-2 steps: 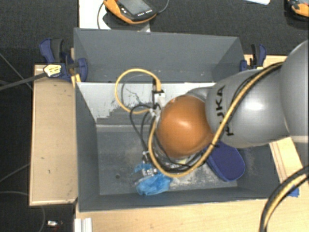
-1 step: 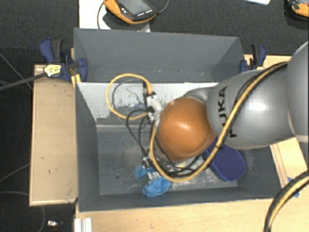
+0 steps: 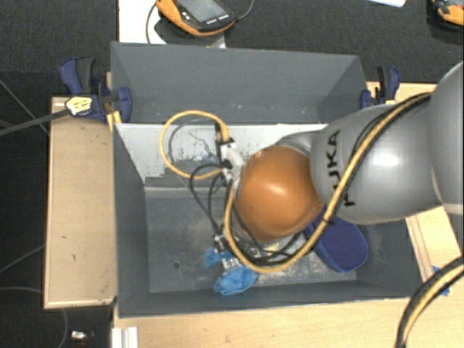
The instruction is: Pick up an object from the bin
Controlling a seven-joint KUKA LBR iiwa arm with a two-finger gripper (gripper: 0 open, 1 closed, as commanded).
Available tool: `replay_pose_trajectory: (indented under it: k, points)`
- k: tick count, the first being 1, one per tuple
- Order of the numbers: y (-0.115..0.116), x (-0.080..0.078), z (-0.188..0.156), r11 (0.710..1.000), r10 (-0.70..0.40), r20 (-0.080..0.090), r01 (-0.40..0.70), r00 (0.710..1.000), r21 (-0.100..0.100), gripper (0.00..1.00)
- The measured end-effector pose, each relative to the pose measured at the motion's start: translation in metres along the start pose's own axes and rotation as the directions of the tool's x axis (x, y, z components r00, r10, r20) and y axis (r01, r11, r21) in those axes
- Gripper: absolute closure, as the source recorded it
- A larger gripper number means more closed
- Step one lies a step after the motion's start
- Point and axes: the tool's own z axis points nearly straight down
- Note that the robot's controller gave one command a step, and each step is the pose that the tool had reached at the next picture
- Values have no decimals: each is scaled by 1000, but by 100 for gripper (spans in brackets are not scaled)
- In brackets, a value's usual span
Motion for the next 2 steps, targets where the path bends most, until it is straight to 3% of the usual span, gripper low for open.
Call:
replay_pose_trajectory:
  k: [2]
  points:
    - [0, 0, 0, 1000, 7, -1, -7, 1000, -2, 100]
